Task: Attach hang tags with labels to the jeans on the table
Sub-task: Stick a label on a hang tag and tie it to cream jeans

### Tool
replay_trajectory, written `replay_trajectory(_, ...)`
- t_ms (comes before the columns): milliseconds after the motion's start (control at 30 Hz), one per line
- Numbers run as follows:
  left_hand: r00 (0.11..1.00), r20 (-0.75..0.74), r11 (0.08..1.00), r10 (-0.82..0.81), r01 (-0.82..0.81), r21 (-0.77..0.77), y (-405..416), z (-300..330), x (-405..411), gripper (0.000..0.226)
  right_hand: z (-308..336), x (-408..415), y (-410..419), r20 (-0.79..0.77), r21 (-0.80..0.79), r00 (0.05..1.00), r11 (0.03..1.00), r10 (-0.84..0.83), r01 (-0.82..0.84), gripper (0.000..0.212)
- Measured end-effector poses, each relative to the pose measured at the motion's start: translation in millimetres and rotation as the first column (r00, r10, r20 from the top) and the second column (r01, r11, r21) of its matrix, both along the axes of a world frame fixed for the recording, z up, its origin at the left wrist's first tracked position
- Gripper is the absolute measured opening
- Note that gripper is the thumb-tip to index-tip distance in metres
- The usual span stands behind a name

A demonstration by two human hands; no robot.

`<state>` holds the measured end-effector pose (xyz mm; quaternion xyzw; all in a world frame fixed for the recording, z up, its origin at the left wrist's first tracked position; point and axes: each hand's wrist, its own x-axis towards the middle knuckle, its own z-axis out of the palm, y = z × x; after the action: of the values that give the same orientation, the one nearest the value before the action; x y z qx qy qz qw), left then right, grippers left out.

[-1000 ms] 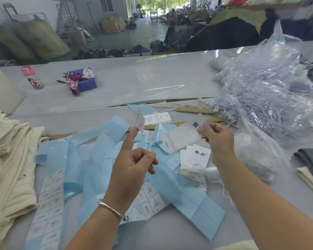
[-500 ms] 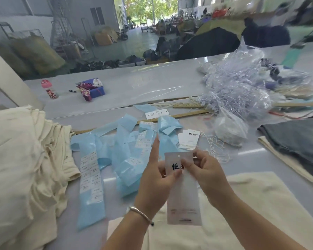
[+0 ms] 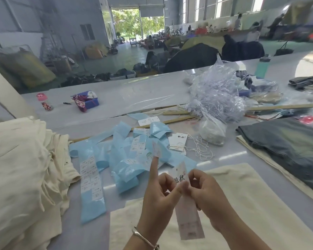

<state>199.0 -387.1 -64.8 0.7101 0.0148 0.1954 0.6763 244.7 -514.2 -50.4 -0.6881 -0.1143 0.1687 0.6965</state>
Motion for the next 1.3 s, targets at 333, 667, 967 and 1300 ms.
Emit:
replay_trajectory(333,0.995,-0.037,0.951,-0.091,0.075,-0.3,-28.5,4.8,11.5,0.088,13.0,11.6,-38.3,0.037,0.125,0.943,0.934,0.332,-0.334,0.034)
replay_trajectory(667,1.0,-0.003,0.951,0.013,-0.013,-0.31,-56.4,5.7,33.0,0.083,16.7,37.6,-61.8,0.056,0.201,0.94,0.919,0.335,-0.34,0.029)
replay_trajectory(967,0.998,-0.024,0.936,0.066,-0.071,-0.346,-70.0,8.9,40.4,0.092,10.7,51.6,-69.4,0.099,0.221,0.92,0.893,0.38,-0.393,0.03)
replay_trajectory(1300,0.994,0.005,0.924,0.111,-0.101,-0.368,-76.1,13.3,37.9,0.1,9.6,59.1,-74.0,0.111,0.298,0.875,0.824,0.471,-0.482,0.029)
